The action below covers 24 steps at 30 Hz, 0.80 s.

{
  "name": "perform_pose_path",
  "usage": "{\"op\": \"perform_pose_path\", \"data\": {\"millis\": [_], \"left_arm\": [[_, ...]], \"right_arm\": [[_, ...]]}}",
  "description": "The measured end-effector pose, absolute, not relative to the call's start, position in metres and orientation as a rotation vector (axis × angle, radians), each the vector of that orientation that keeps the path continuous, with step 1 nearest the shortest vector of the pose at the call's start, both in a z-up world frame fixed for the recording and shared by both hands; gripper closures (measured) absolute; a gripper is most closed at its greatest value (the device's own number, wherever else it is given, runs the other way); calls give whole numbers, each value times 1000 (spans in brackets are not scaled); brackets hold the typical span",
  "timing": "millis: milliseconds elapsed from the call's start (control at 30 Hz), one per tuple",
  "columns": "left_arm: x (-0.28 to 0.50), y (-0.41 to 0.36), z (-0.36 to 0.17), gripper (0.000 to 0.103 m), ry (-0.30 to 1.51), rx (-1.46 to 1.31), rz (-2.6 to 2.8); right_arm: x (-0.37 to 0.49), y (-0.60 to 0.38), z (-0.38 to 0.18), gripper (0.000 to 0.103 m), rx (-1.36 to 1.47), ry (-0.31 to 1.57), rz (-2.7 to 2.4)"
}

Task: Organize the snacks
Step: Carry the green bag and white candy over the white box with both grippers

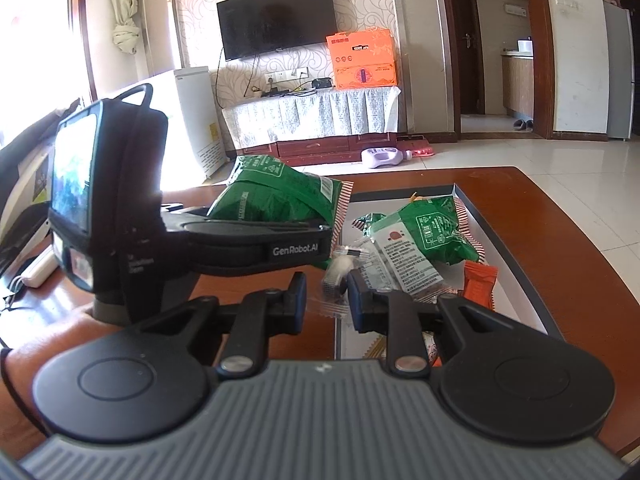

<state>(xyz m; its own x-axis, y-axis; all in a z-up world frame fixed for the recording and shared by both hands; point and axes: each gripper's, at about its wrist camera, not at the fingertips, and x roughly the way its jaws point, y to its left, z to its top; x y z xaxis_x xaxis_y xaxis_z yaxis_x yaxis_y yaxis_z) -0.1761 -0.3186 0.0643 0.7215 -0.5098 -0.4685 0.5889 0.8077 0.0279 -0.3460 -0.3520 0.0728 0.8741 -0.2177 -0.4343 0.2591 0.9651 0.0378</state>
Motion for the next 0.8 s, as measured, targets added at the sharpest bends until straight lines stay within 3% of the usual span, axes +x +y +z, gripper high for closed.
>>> {"op": "perform_pose_path", "data": {"millis": [800], "left_arm": [[-199, -378, 60, 27, 427, 128, -876]], "right_arm": [[-360, -377, 67, 78, 137, 451, -364]]}}
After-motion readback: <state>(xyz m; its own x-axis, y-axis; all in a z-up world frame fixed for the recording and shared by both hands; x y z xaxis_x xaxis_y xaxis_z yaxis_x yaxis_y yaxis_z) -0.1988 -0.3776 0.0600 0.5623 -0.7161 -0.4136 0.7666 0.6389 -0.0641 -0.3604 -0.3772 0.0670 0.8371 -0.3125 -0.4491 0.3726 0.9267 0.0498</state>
